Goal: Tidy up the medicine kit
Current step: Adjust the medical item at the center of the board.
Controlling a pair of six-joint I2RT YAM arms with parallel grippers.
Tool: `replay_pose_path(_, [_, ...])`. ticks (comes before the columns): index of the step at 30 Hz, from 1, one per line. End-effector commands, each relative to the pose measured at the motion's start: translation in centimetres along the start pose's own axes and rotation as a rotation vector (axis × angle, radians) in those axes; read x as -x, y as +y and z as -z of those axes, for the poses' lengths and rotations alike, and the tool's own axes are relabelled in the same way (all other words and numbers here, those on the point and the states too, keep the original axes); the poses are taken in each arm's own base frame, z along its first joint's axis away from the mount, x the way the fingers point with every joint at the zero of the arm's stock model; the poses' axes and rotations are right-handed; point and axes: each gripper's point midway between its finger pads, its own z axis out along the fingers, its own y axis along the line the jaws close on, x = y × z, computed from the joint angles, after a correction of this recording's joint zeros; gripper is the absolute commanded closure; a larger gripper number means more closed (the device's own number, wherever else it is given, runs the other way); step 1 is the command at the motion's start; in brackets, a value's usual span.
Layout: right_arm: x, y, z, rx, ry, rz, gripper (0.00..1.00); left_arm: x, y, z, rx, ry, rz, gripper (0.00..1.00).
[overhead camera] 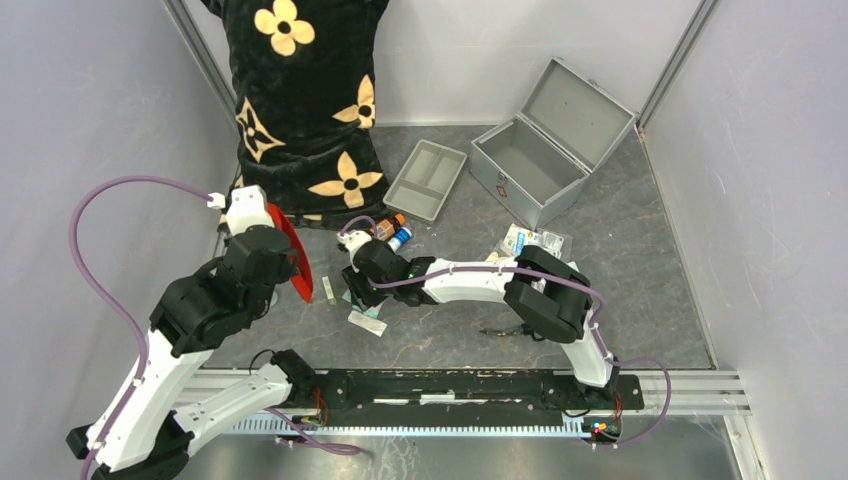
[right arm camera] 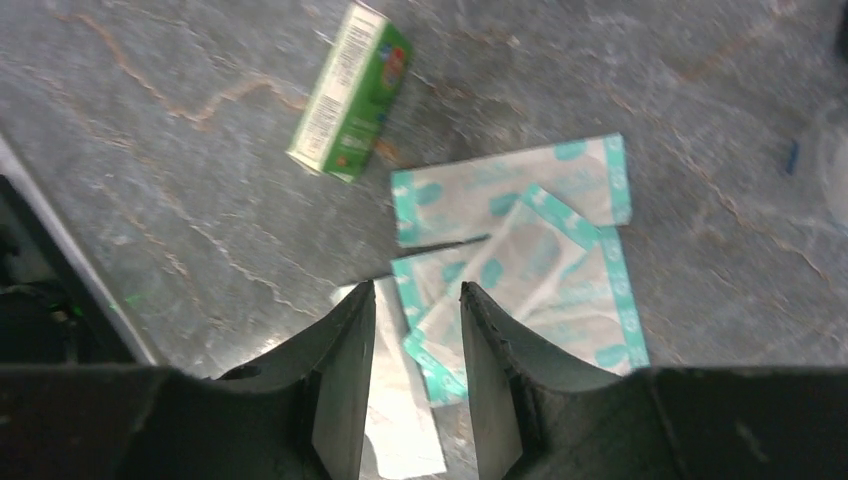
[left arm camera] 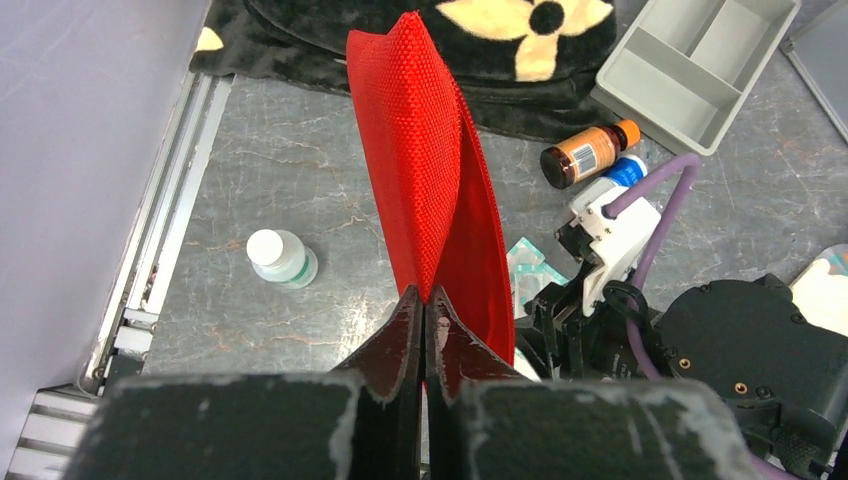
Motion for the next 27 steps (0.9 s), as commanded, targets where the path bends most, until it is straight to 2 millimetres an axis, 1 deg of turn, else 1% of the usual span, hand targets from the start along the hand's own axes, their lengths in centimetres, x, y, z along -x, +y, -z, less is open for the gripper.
replay_pose_path(1, [3.2,3.0,-0.1,0.108,-0.124,0.050,0.59,1.4,0.1,0.6,-0.018,-0.051,0.017,0.98])
replay_pose_path(5, [4.0,2.9,-0.7,0.087,-0.152,0.025,0.65,1.3,0.1,0.5,-0.019,-0.050,0.016,0.98])
replay_pose_path(10, [4.6,2.6,-2.6,0.044,-0.151,0.002,0.77,1.2,0.1,0.5,-0.022,-0.046,0.014,0.98])
replay_pose_path(15, [5.0,2.0,-4.1,0.009,-0.151,-0.008,0.87,1.2,0.1,0.6,-0.026,-0.046,0.012,0.98])
replay_pose_path(18, [4.4,1.4,-4.9,-0.011,-0.133,-0.017,0.89,1.2,-0.1,0.6,-0.030,-0.042,0.010,0.98])
replay_pose_path(22, [3.2,1.5,-5.6,0.011,-0.101,-0.010,0.91,1.2,-0.2,0.5,-0.027,-0.039,0.005,0.98])
replay_pose_path(25, [1.1,0.8,-5.4,-0.009,-0.037,-0.002,0.91,1.1,-0.2,0.4,-0.027,-0.039,0.005,0.98])
replay_pose_path(27, [0.0,0.0,-4.7,-0.031,-0.013,0.002,0.92,1.1,-0.3,0.3,-0.028,-0.037,0.005,0.98])
